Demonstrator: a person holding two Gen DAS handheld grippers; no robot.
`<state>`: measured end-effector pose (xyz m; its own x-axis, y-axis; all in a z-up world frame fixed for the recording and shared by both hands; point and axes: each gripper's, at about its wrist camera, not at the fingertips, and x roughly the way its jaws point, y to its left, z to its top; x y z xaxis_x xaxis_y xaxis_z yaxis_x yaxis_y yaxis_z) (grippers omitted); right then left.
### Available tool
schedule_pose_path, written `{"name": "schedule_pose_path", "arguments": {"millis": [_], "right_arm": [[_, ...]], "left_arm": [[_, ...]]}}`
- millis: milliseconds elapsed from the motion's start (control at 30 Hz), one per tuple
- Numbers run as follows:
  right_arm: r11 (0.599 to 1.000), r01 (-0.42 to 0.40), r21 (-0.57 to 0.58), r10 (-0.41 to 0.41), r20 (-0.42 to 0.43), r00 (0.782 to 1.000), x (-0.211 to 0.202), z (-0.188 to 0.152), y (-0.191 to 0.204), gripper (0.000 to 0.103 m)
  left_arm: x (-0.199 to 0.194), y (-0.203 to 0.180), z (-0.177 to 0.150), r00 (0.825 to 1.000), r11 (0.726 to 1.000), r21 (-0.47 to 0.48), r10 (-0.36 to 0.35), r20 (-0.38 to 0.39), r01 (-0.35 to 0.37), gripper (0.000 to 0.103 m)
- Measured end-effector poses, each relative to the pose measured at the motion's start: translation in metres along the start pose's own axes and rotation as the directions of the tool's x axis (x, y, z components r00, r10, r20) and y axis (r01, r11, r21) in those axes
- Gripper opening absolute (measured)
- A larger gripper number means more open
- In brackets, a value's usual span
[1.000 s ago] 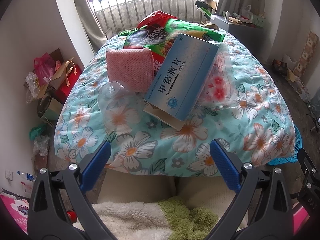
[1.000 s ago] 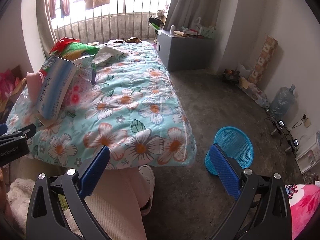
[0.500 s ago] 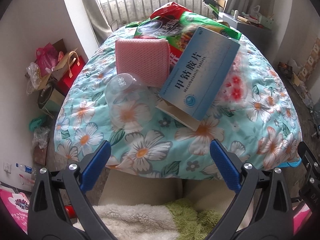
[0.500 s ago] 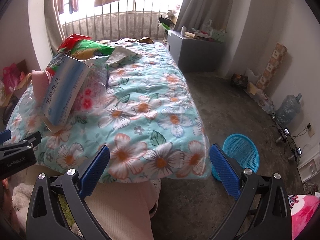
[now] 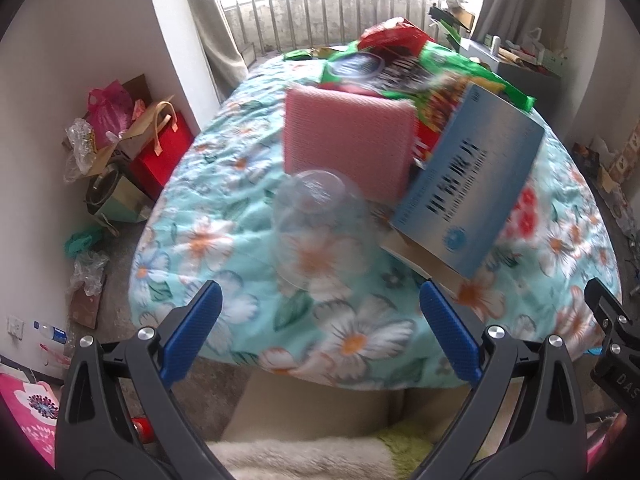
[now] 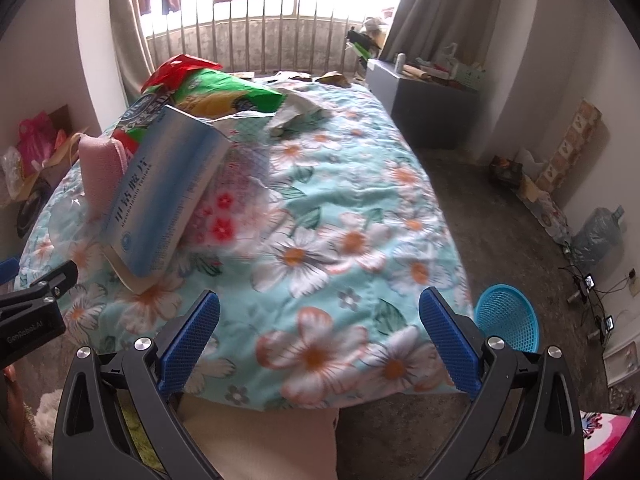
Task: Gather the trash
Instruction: 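Grasp the blue medicine box with the right tool while the left tool approaches the clear cup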
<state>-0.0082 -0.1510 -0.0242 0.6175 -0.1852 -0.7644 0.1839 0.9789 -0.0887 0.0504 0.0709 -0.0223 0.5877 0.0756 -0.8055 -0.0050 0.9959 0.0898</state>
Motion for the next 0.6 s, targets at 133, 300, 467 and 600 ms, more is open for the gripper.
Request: {"name": "schedule_pose_path", "arguments": {"millis": [133, 300, 467, 600], "right_arm": [[1.0, -0.011, -0.022, 0.011, -0.016, 1.0, 0.008, 0.005, 0.011, 0.097], [0.999, -0.012, -0.043, 0.011, -0.026, 1.0, 0.014, 0.009, 0.022, 0.097], [0.998, -0.008, -0.055, 0.006, -0.038, 0.999, 0.019, 0.013, 0.03, 0.097], [0.997, 0.001, -0.075, -0.004, -0.045, 0.999, 0.023, 0.015, 0.037, 0.097]], "left_arm": [[0.004, 0.01, 0.004, 1.0, 1.0, -0.002, 0.016, 0.01, -0.016, 0.095], [0.007, 0.022, 0.009, 0.999, 1.0, -0.006, 0.028, 0.022, -0.028, 0.095], [0.011, 0.03, 0.013, 0.999, 0.999, -0.005, 0.038, 0.032, -0.037, 0.095], [0.012, 0.035, 0.016, 0.998, 1.0, 0.002, 0.031, 0.047, -0.031, 0.095]]}}
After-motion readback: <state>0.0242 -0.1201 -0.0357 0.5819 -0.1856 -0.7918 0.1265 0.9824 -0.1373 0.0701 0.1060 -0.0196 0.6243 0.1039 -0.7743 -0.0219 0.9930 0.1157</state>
